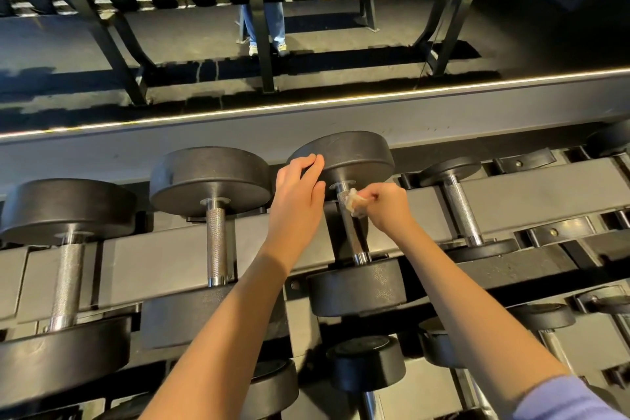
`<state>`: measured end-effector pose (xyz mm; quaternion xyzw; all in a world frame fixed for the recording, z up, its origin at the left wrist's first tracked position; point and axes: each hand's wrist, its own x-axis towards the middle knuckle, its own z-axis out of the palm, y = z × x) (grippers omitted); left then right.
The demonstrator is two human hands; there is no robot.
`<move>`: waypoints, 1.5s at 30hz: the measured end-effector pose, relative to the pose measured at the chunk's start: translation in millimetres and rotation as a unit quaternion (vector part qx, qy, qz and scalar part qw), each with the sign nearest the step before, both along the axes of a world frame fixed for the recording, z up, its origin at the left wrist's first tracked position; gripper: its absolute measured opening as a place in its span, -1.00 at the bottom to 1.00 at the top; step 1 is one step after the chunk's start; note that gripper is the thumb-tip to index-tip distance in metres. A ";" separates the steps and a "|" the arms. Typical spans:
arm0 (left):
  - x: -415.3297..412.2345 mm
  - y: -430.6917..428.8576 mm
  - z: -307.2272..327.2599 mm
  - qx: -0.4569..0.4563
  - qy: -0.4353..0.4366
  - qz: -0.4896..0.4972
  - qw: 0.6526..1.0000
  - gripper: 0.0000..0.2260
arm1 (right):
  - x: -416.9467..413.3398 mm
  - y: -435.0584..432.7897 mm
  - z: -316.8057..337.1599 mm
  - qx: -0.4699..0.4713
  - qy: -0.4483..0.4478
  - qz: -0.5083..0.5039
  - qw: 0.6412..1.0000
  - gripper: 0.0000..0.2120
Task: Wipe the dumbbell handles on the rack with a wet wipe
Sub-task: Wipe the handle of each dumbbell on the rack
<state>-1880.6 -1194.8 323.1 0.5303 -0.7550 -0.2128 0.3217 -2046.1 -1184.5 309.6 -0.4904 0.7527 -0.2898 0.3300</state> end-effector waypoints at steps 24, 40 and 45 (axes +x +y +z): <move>-2.5 32.0 -2.9 0.076 -0.002 0.003 0.997 -0.59 | -6.5 42.5 10.0 0.044 0.057 -0.016 0.997 -0.87; 33.6 243.1 -111.6 0.101 0.008 -0.057 0.993 -0.77 | 26.2 298.4 -87.6 -0.137 -0.035 -0.234 0.962 -0.95; 27.2 265.3 -153.7 0.220 -0.058 -0.106 0.968 -0.70 | 18.7 339.3 -135.1 -0.025 -0.049 -0.204 0.977 -0.80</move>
